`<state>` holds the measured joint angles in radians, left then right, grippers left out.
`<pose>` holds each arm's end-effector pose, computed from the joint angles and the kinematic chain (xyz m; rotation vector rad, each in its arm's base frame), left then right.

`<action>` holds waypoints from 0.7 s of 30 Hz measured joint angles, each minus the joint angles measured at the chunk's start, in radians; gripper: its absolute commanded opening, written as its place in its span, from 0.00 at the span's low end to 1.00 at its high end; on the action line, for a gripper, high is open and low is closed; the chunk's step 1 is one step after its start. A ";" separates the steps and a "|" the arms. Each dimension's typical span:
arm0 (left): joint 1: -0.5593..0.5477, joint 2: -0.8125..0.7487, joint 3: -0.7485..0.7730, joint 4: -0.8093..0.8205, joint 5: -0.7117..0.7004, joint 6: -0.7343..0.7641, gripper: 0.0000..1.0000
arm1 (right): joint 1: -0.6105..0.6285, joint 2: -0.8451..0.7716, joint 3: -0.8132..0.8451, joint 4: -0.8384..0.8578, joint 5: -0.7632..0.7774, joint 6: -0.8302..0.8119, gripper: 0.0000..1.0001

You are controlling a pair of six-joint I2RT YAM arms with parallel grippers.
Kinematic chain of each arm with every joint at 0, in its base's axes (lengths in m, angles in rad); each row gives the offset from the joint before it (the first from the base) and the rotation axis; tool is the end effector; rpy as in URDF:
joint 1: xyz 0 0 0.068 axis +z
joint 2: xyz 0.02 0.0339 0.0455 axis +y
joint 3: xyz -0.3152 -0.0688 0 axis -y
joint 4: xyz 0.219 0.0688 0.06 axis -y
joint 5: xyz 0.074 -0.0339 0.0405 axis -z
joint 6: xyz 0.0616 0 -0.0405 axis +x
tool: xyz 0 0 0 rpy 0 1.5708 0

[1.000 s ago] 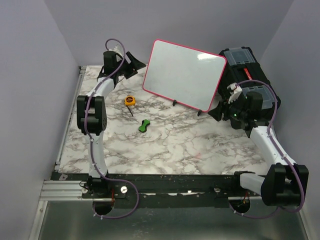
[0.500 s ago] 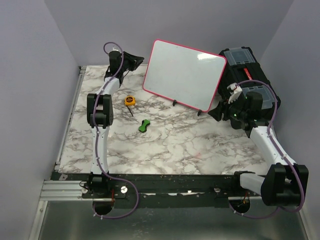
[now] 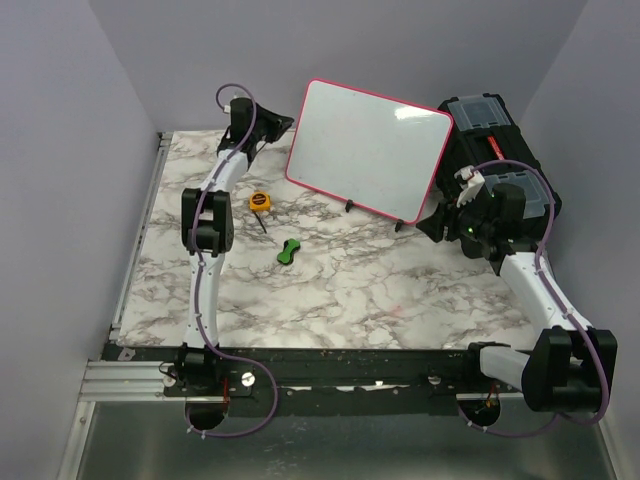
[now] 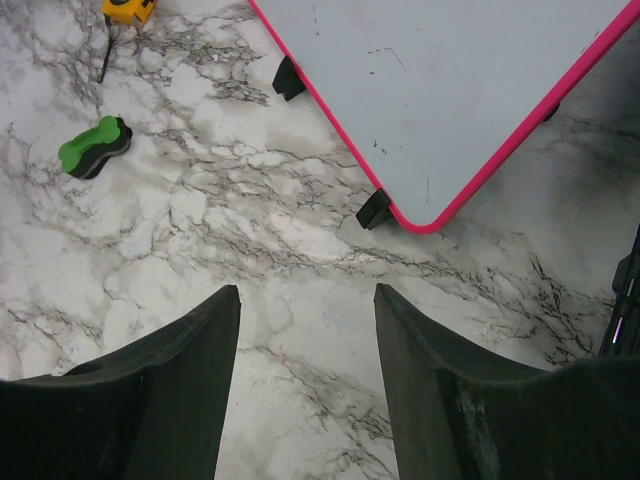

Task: Erase the whiteboard
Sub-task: Move the whiteboard to the center of the board.

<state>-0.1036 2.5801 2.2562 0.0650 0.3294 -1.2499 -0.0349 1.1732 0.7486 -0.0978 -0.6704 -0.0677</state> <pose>0.6359 -0.0861 0.2346 -0.8648 1.8091 -1.2164 0.2294 0.0303 0.3076 -0.4331 1.9819 0.6329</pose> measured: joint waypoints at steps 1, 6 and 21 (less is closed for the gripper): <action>-0.003 0.006 0.011 -0.016 -0.002 0.000 0.17 | 0.000 0.000 0.000 0.000 0.000 0.000 0.58; -0.011 0.045 0.062 -0.076 -0.004 0.003 0.16 | 0.000 -0.003 0.000 0.000 0.000 0.000 0.58; -0.047 0.059 0.041 -0.044 0.096 -0.015 0.14 | 0.000 -0.016 0.000 -0.001 0.049 -0.005 0.58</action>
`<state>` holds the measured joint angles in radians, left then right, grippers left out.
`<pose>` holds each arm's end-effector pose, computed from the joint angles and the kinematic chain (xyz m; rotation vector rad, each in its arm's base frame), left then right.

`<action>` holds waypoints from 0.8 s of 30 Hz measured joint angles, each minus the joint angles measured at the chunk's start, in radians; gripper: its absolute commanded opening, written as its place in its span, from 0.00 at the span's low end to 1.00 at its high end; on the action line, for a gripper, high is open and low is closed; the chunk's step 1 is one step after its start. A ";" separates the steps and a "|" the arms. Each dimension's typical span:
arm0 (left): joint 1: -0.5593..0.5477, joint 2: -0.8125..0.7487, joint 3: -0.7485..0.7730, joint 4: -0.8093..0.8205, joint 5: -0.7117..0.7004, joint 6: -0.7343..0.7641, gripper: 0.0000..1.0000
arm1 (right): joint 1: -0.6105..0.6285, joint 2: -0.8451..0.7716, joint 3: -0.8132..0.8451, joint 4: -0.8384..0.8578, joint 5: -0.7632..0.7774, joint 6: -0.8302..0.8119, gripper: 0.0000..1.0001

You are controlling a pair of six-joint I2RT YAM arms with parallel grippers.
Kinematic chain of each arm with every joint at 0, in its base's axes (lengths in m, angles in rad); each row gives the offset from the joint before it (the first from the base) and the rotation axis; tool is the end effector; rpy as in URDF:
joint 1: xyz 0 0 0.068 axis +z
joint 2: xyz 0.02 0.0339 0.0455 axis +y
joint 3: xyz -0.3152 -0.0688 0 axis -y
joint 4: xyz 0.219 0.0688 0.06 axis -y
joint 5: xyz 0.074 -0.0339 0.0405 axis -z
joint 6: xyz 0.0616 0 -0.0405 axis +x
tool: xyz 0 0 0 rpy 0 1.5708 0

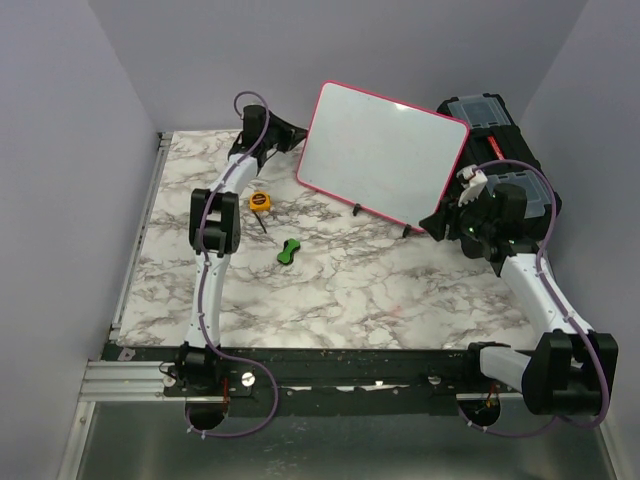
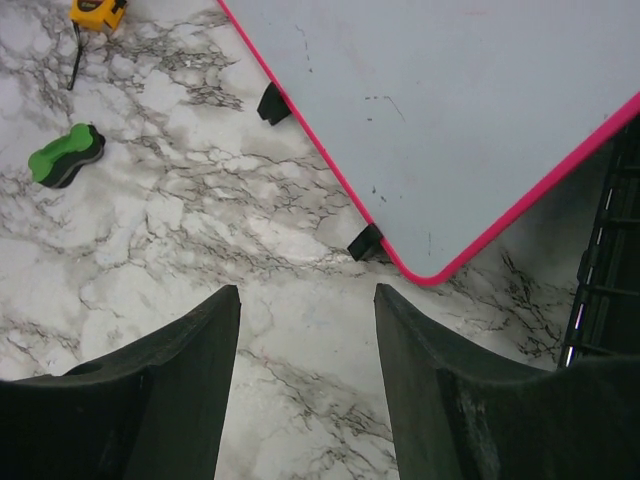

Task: Erase the whiteboard
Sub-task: Move the whiteboard to the center of the board.

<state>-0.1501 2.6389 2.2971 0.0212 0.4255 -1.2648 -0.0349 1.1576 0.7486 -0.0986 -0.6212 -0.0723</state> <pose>0.6351 -0.1218 0.2075 -0.8249 1.9365 -1.3168 0.2278 0.0279 0.3098 -0.4124 1.9809 0.5747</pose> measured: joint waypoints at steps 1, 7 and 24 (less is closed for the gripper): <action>-0.004 -0.006 -0.016 0.010 0.007 0.002 0.14 | 0.000 0.000 0.000 0.000 0.005 -0.002 0.57; -0.042 -0.081 -0.211 0.075 0.064 0.012 0.14 | 0.023 0.036 0.020 -0.031 0.052 -0.073 0.20; -0.049 -0.116 -0.298 0.225 0.136 0.018 0.32 | 0.241 -0.017 0.096 -0.296 0.214 -0.311 0.63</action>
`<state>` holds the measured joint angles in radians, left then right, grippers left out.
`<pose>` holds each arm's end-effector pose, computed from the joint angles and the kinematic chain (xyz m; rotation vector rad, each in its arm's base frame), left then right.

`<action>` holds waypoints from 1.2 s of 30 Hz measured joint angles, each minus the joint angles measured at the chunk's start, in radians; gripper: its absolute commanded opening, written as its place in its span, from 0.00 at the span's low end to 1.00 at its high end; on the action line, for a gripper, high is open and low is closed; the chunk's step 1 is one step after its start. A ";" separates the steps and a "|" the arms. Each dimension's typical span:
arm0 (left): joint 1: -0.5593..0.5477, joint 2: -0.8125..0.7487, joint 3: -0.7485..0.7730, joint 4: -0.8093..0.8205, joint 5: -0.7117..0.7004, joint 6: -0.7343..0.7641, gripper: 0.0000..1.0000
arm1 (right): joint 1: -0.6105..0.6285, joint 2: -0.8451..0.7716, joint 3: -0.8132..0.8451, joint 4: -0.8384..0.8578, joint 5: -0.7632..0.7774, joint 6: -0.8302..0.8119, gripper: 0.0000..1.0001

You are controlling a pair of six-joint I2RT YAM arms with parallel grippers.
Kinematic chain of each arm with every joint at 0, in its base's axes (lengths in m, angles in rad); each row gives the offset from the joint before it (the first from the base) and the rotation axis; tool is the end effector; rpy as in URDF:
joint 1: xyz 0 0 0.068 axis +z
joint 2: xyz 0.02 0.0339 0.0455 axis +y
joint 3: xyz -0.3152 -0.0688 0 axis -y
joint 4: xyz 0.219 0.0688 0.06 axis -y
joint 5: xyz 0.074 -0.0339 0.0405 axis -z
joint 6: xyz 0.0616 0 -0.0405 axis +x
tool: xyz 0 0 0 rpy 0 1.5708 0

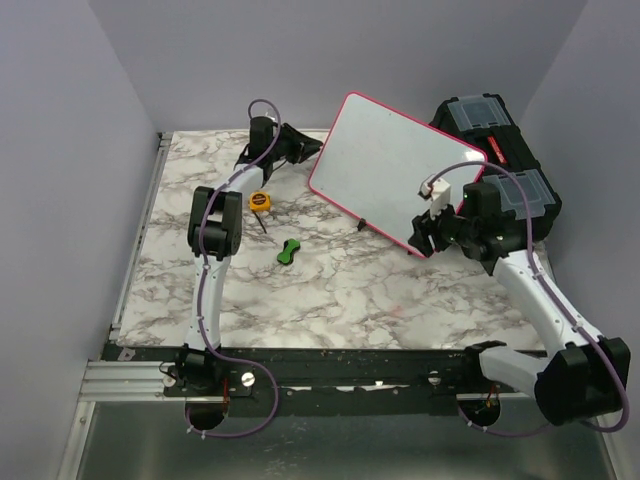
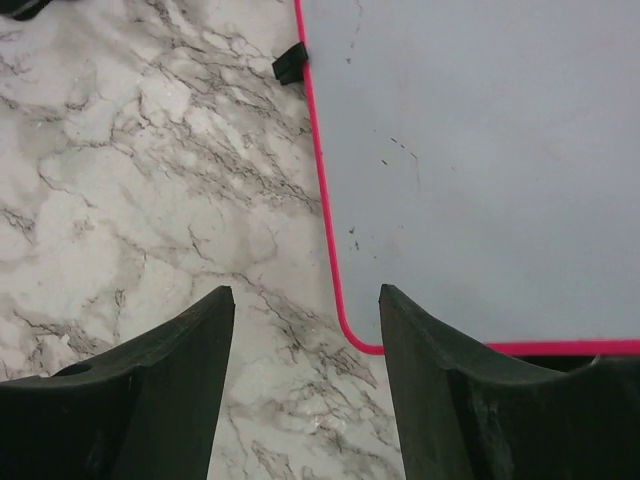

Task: Erase the whiteboard
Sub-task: Move the whiteboard to the center of the board, then pick up the whiteboard from the center of the board.

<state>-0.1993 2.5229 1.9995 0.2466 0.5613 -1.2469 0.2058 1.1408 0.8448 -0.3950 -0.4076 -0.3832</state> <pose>0.5991 -0.1545 0.2043 -0.6380 1.9959 -1.4660 0.2066 0.0681 0.3103 -0.8469 2.0517 0.3627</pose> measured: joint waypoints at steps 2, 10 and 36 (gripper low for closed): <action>0.002 -0.008 -0.009 0.019 0.014 -0.004 0.36 | -0.036 -0.018 0.027 -0.046 -0.007 0.018 0.63; 0.013 -0.098 -0.058 0.092 0.042 -0.010 0.44 | -0.122 -0.115 -0.016 -0.093 0.124 0.136 0.71; 0.074 -1.277 -1.415 0.557 -0.037 0.330 0.70 | -0.176 0.123 -0.086 0.213 0.222 0.563 0.84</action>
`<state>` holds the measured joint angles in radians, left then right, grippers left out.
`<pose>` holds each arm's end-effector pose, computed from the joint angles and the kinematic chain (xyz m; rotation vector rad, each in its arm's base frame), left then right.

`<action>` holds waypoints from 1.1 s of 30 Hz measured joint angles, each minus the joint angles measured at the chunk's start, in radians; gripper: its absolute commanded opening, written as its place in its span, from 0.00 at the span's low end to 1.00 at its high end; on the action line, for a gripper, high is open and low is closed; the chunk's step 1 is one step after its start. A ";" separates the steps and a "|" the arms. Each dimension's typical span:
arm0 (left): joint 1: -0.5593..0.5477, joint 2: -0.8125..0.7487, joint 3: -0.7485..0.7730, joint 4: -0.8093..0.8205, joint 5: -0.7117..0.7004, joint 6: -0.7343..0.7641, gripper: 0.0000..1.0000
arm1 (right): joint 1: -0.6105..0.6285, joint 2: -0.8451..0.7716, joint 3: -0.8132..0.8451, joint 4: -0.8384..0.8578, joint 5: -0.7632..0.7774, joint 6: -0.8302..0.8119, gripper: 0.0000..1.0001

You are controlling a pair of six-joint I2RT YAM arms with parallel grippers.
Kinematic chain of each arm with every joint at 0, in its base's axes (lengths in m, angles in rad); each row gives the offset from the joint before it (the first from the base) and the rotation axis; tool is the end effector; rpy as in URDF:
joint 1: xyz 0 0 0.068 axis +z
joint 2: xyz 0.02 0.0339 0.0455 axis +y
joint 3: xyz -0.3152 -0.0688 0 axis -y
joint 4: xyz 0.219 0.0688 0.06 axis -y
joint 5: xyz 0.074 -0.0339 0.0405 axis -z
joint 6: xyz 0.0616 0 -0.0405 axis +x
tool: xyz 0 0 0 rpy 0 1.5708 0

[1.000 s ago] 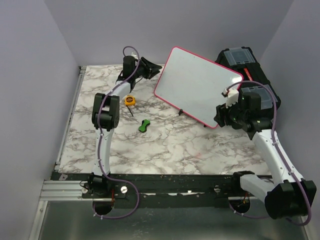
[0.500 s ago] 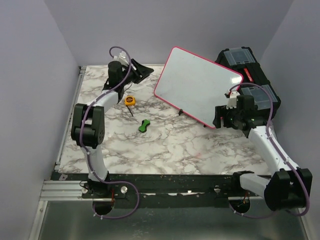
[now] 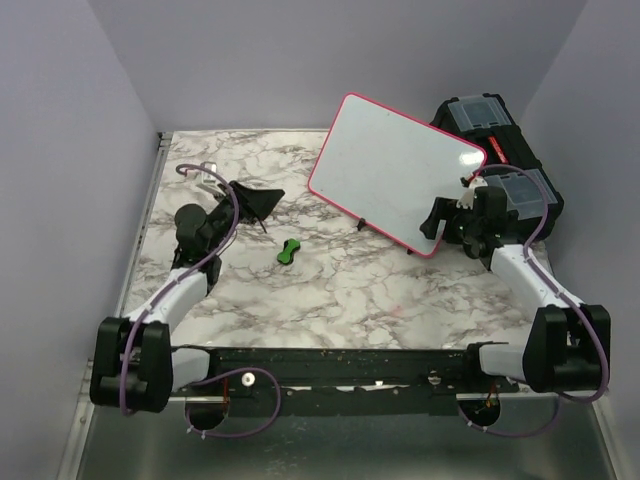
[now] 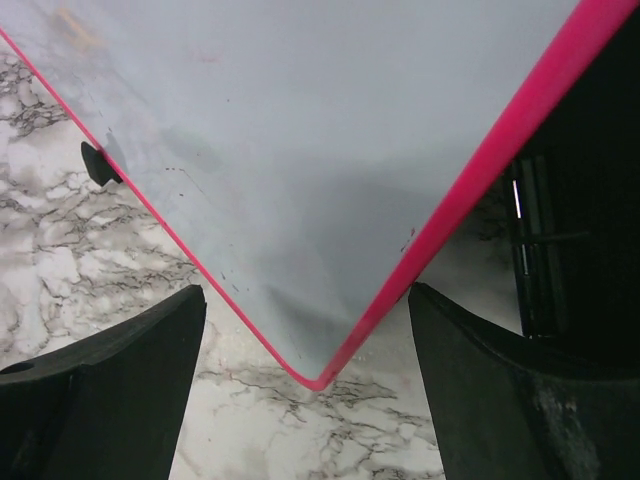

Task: Erase the whiteboard
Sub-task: Pick up the whiteboard from the center of the board.

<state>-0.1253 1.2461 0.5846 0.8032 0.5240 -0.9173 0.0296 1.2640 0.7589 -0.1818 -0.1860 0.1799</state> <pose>0.2493 -0.0625 0.3430 -0.1507 1.5620 -1.2094 0.2491 0.0188 0.2752 0.0703 2.2625 0.3216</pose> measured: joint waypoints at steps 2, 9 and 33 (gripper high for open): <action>0.002 -0.068 -0.061 0.000 -0.010 0.011 0.79 | -0.005 0.016 -0.023 0.059 -0.023 0.028 0.81; 0.006 -0.363 -0.225 -0.028 -0.040 0.051 0.81 | -0.017 0.020 -0.102 0.246 -0.119 0.117 0.61; -0.229 -0.357 -0.322 -0.215 -0.090 0.240 0.81 | -0.023 0.312 -0.140 0.905 -0.382 0.495 0.37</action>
<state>-0.3542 0.8890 0.2623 0.5880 0.4339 -0.6769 0.0071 1.5761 0.6189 0.7235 -0.5678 0.6746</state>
